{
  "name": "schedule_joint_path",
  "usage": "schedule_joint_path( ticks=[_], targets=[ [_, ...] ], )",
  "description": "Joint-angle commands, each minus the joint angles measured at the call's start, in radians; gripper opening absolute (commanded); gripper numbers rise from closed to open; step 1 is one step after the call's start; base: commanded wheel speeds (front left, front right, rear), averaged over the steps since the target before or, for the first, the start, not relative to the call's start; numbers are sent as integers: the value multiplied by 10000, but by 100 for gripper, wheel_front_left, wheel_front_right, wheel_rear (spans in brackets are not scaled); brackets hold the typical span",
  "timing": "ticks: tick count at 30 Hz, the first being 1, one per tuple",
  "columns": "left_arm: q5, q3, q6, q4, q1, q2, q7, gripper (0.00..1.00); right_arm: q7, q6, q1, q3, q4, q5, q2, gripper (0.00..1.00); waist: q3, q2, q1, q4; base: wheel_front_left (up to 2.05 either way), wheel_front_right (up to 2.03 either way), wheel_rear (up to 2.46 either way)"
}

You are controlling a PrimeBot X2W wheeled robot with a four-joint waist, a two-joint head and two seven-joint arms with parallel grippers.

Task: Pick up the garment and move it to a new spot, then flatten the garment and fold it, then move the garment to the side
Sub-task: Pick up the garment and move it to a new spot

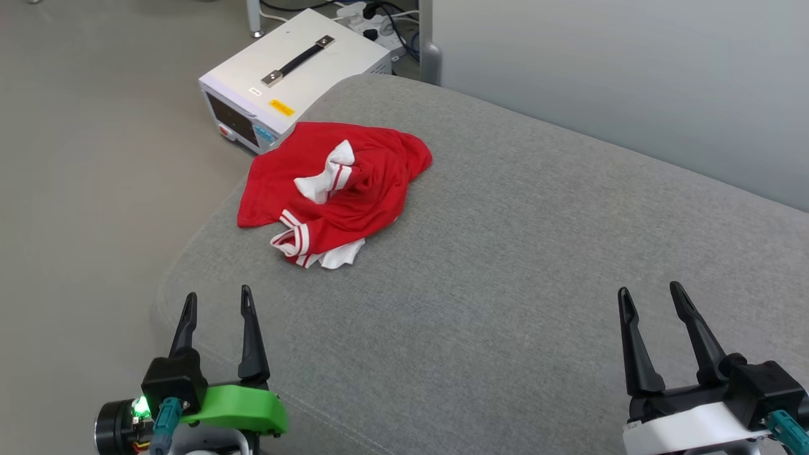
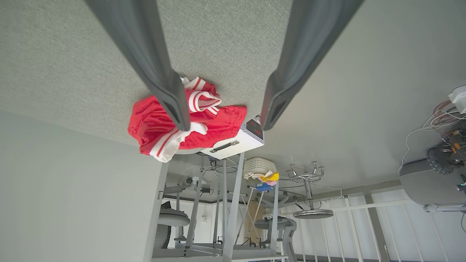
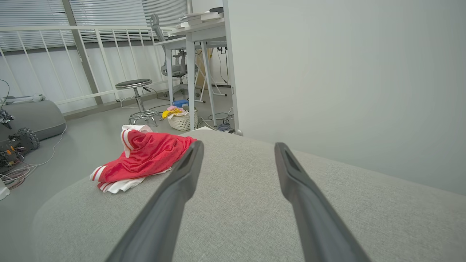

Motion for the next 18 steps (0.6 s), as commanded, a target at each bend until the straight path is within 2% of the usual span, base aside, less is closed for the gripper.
schedule_joint_path(
  ticks=[1, 13, 18],
  targets=[
    [-66, 48, 16, 11, -99, -24, -57, 100, -47, -7, -173, 11, -44, -41, -12, 100, 61, 0, 0, 432, 0, 0, 0],
    [-361, 307, 19, 61, -94, -24, -57, 100, -47, -7, -197, 113, -19, -78, -12, 100, 132, 0, 0, 453, 0, 0, 0],
    [-116, 897, -408, -116, -764, 65, -57, 100, -47, -7, -318, 125, -73, -182, -12, 100, 331, 0, 0, 177, 0, 0, 0]
  ],
)
